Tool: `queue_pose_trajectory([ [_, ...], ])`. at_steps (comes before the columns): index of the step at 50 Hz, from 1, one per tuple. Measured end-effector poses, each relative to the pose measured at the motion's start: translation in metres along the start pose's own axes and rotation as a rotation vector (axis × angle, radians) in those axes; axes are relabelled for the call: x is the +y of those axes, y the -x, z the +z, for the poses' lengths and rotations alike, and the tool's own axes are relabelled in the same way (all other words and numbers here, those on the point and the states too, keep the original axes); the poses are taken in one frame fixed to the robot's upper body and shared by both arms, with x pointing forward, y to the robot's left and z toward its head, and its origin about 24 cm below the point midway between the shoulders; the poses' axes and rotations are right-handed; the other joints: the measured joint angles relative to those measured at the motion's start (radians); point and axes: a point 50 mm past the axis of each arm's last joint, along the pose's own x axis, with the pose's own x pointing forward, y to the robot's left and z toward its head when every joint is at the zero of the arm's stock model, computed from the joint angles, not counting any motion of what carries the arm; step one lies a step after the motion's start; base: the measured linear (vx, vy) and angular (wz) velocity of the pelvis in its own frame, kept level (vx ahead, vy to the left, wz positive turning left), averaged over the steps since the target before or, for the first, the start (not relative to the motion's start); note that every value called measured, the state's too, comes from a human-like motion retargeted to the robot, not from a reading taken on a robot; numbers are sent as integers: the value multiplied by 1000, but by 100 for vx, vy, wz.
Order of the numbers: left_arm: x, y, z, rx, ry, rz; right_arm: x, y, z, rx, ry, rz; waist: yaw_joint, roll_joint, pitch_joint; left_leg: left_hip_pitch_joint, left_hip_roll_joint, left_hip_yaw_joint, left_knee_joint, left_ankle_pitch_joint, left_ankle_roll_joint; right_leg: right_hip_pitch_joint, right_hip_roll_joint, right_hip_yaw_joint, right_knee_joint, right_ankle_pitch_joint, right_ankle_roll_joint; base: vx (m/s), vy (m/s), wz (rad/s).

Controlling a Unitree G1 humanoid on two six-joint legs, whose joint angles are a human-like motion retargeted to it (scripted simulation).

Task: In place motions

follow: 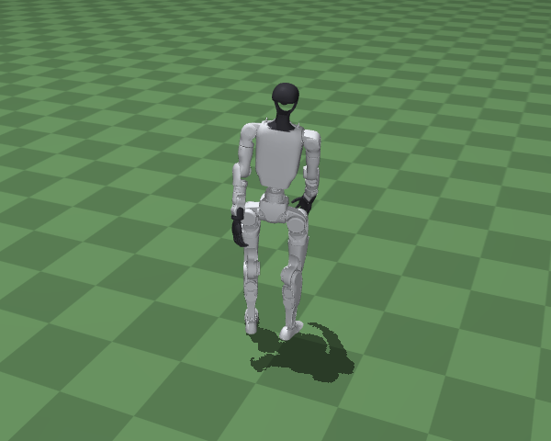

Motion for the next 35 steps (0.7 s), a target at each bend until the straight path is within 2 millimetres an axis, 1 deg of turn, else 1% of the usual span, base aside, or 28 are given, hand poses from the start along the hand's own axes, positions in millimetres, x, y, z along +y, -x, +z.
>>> queue_pose_trajectory([
  [2,-17,4,45,-125,-33,-36,19,8,-42,168,-18,21,11,-6,-5,-4,0,-4,2,1,-1,2,-2,-4,-1,0,1,0,0,0],
  [4,-38,14,89,-255,-72,-82,40,25,-85,372,-30,33,17,-10,-7,-5,1,-6,3,2,-2,4,-2,-7,-2,0,1,0,0,0],
  [7,-70,37,147,-438,-156,-156,73,62,-142,667,-20,51,18,-11,-8,-6,5,0,2,4,-1,2,1,0,-2,1,2,0,-1,-7],
  [9,-90,56,180,-546,-240,-201,94,90,-171,820,-41,89,14,-10,-7,-6,8,12,2,3,0,-1,4,8,-3,3,2,0,-2,-29],
  [11,-108,77,209,-650,-326,-243,113,115,-194,932,-105,122,11,-10,-4,-5,11,27,2,0,1,-5,6,15,-4,6,2,0,-2,-39],
  [14,-129,109,242,-803,-418,-287,137,146,-215,1038,-258,120,7,-8,0,0,16,50,2,-3,2,-10,8,26,-6,12,-2,-1,-2,-41],
  [16,-139,127,257,-889,-447,-298,150,162,-224,1084,-352,91,6,-8,1,3,18,63,2,-5,2,-15,10,35,-6,15,-6,-1,-2,-34],
  [18,-148,141,267,-956,-464,-303,160,175,-229,1124,-432,58,10,-7,3,3,21,73,3,-6,2,-18,11,41,-6,17,-11,-2,-1,-24],
  [20,-154,150,272,-1000,-476,-308,168,184,-233,1160,-495,36,14,-4,5,2,22,77,5,-7,2,-21,11,43,-6,17,-14,0,0,0],
  [22,-157,152,272,-1014,-487,-310,173,188,-233,1185,-533,37,19,-1,8,1,22,76,5,-7,2,-22,11,44,-5,17,-17,0,0,0],
  [25,-154,142,264,-982,-507,-299,174,183,-229,1183,-543,64,24,4,11,-2,21,66,6,-4,2,-20,10,39,-5,14,-18,-1,1,8],
  [26,-151,134,258,-954,-516,-290,171,177,-226,1166,-531,77,25,6,10,-4,20,60,6,-3,1,-20,9,36,-6,13,-18,-2,3,29],
  [27,-147,125,251,-922,-523,-278,167,169,-222,1143,-513,93,27,8,9,-6,20,53,6,-3,1,-19,8,33,-6,12,-18,-1,3,34],
  [30,-126,91,219,-793,-521,-222,143,138,-206,1027,-405,133,35,12,9,-8,15,35,6,-2,0,-17,5,29,-5,10,-17,-2,3,58],
  [31,-117,79,207,-747,-508,-197,135,127,-199,985,-370,132,-13,15,13,-11,4,-19,8,6,3,-4,-5,-25,-13,16,-12,-2,3,132],
  [32,-107,67,193,-698,-482,-166,124,114,-190,935,-328,128,-27,17,16,-9,-1,-38,8,8,3,2,-8,-44,-15,19,-10,-1,4,35],
  [33,-93,54,176,-642,-430,-120,108,98,-178,870,-275,118,27,17,19,3,7,14,4,0,1,-7,-1,9,-4,11,-13,-1,4,-95],
  [35,-68,34,142,-544,-316,-10,81,72,-152,746,-211,96,61,22,22,15,14,44,1,-5,-2,-13,-1,41,6,11,-9,0,3,-96],
])
